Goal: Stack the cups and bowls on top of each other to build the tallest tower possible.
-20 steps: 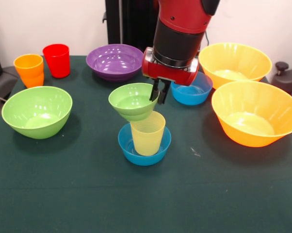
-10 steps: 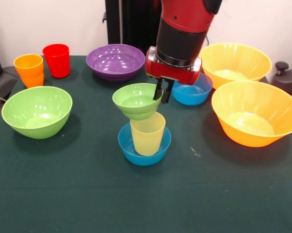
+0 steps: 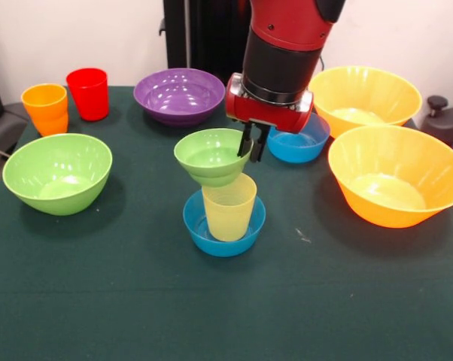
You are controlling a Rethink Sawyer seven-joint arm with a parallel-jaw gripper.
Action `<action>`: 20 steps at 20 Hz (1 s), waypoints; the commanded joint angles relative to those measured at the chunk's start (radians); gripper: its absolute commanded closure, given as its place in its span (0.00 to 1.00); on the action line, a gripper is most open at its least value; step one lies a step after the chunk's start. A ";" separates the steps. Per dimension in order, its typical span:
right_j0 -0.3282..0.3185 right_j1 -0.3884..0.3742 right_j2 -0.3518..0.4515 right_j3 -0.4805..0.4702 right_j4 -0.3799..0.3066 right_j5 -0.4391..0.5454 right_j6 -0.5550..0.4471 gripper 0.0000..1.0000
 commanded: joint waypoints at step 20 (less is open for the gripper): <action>0.071 0.074 -0.045 0.090 0.090 -0.124 0.225 1.00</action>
